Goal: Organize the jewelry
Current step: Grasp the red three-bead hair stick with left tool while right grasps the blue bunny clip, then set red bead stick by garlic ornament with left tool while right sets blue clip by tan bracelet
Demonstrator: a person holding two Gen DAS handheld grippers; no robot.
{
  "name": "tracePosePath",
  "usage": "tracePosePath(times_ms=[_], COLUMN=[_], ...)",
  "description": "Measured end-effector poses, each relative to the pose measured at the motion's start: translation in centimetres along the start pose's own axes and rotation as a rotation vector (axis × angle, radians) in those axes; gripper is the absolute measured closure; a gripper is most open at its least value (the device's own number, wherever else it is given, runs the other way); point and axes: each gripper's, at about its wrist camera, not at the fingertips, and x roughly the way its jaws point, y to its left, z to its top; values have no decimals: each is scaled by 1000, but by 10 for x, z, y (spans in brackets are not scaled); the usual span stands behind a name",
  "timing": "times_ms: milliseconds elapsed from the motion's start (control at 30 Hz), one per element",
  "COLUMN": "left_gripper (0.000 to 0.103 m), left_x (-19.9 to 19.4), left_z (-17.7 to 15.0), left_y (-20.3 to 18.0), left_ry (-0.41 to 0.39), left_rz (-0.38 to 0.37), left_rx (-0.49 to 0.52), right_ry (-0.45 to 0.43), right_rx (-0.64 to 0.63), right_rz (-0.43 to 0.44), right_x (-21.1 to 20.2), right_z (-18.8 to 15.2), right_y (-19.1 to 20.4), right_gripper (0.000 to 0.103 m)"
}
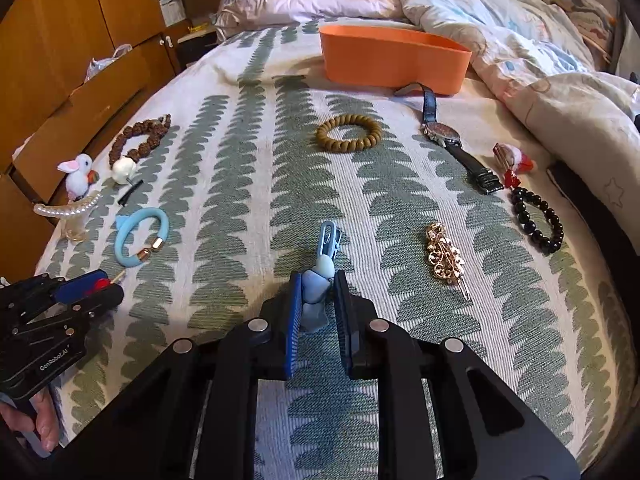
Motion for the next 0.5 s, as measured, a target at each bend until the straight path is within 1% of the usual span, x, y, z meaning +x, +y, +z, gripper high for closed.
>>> tracePosePath(times_ms=[267,400,500], left_gripper=[74,74,74], left_x=[-36,-57,-68], left_z=[3,7,11], left_y=[5,13,20], left_ry=[-78,-125,-157], left_rz=[-44,-55,-50], left_rx=[-10,-22,-38], right_ry=[-93,-116,-133], right_rx=[15,20,-7], right_rz=[50,72,82], right_x=[-38,-49,-52], right_z=[3,3,6], right_y=[1,5,15], right_gripper=[85,85,85])
